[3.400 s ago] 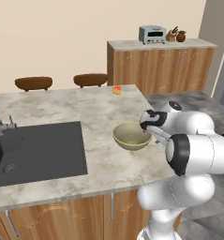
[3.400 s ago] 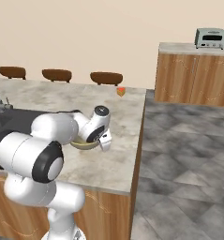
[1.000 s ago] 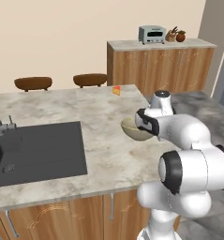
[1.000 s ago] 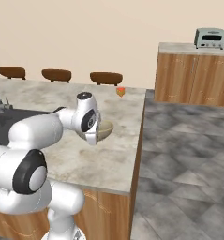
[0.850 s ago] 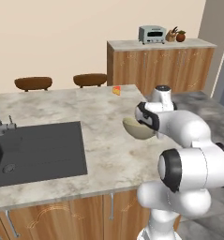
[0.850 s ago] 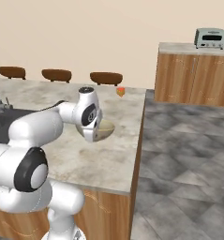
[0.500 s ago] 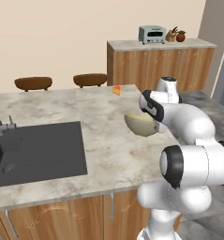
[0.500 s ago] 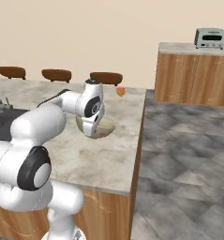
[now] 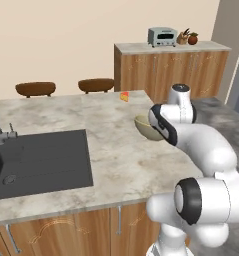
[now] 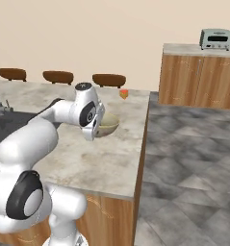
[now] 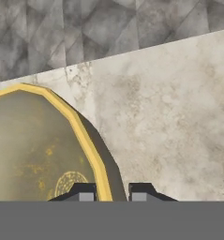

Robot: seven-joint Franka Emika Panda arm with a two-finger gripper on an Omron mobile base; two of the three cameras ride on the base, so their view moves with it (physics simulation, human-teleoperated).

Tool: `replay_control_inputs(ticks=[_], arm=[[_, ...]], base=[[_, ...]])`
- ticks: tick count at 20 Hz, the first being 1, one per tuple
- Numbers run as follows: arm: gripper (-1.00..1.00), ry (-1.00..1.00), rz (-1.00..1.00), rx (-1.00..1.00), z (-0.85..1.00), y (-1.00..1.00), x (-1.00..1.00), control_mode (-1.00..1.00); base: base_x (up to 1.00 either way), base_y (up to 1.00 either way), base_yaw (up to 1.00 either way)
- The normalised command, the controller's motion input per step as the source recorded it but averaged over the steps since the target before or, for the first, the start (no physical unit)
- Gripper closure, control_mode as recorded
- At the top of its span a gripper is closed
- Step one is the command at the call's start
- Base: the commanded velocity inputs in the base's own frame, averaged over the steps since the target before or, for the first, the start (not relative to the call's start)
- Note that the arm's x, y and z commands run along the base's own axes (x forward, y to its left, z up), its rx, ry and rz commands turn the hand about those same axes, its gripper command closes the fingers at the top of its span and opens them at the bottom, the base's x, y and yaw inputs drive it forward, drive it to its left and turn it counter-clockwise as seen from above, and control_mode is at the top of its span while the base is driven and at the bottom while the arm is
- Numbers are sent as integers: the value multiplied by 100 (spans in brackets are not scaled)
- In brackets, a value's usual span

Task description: Pick the mug and place it in the sink. Pick the bowl and place it in the open cabinet and then close the cabinet.

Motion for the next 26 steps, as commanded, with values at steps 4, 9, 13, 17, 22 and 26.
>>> replay_control_inputs(ticks=[4, 9, 13, 17, 22, 26], arm=[[100, 7, -1, 1, 43, 0, -34, -100], [100, -2, -1, 0, 41, 0, -35, -100], [100, -14, 0, -4, 12, 0, -26, -100], [100, -17, 0, -10, 0, 0, -20, -100], [100, -18, 0, -15, 0, 0, -9, -100], [100, -5, 0, -6, 0, 0, 0, 100]], base=[[0, 0, 0], [0, 0, 0], [0, 0, 0], [0, 0, 0], [0, 0, 0], [0, 0, -1]])
